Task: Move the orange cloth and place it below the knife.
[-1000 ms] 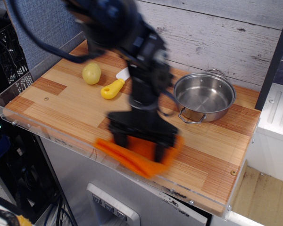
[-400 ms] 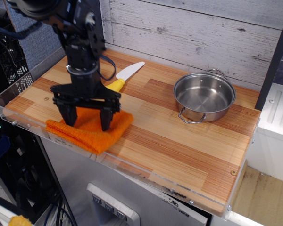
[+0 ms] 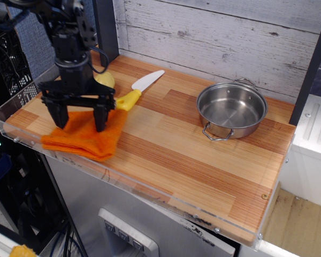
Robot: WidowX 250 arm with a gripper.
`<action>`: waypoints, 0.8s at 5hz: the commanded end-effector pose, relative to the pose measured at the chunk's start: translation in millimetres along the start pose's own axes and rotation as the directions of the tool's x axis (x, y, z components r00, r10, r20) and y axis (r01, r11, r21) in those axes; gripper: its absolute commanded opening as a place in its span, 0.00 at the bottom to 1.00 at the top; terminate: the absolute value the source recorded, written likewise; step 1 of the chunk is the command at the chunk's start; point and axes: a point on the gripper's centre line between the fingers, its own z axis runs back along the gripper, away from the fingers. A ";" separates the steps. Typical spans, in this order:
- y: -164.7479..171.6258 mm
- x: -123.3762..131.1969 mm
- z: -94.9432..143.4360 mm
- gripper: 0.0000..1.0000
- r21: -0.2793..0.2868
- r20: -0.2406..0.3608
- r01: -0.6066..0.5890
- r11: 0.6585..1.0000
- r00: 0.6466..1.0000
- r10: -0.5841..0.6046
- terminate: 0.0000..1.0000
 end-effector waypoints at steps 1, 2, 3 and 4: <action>18.3 5.6 19.1 1.00 0.005 0.046 0.004 1.000 0.999 -0.004 0.00; 9.7 5.1 50.0 1.00 -0.039 0.134 0.007 0.999 0.991 -0.002 0.00; -0.6 11.5 86.0 1.00 -0.110 0.246 0.063 0.992 0.969 -0.034 0.00; -12.1 16.7 112.5 1.00 -0.137 0.311 0.137 0.981 0.946 -0.088 0.00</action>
